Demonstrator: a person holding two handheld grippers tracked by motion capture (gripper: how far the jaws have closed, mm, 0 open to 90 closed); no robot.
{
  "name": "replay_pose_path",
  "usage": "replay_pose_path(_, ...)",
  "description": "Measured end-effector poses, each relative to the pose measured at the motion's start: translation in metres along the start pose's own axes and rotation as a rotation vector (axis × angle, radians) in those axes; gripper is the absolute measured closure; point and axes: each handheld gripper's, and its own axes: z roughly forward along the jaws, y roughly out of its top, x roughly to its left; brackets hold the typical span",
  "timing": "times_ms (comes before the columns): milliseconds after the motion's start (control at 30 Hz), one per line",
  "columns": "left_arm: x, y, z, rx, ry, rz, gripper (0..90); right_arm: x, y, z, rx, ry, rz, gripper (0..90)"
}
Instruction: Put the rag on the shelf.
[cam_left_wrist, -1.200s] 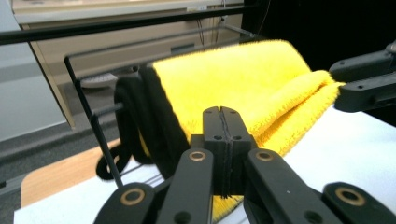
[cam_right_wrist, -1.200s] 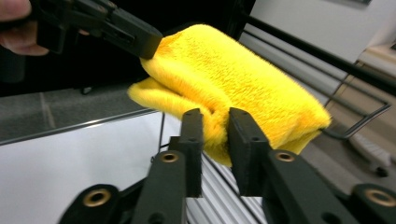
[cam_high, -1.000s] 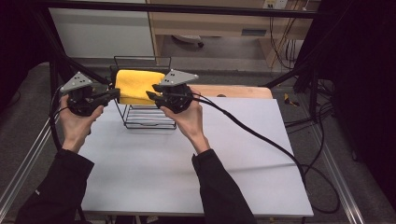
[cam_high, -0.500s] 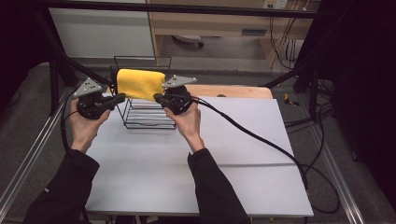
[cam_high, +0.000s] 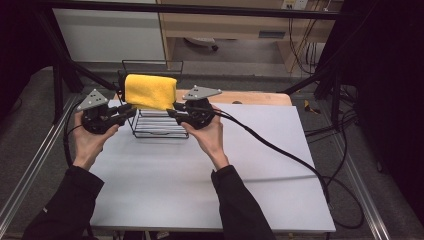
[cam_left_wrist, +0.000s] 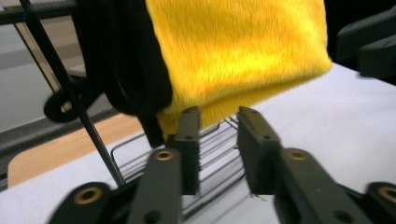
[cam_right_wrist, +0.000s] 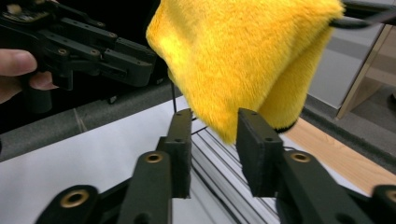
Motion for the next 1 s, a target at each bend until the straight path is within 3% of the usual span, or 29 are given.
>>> replay_pose_path(300, -0.011, -0.033, 0.002, 0.061, -0.056, -0.029, 42.4, -0.017, -0.031, -0.042, 0.022, -0.023, 0.063, 37.8)
replay_pose_path(633, -0.025, -0.074, 0.012, 0.11, -0.089, -0.037, 22.8, -0.044, -0.082, -0.087, 0.06, -0.056, 0.149, 15.1)
replay_pose_path(1000, -0.038, -0.11, 0.017, 0.148, -0.087, -0.053, 8.4, -0.065, -0.146, -0.134, 0.108, -0.118, 0.215, 5.5)
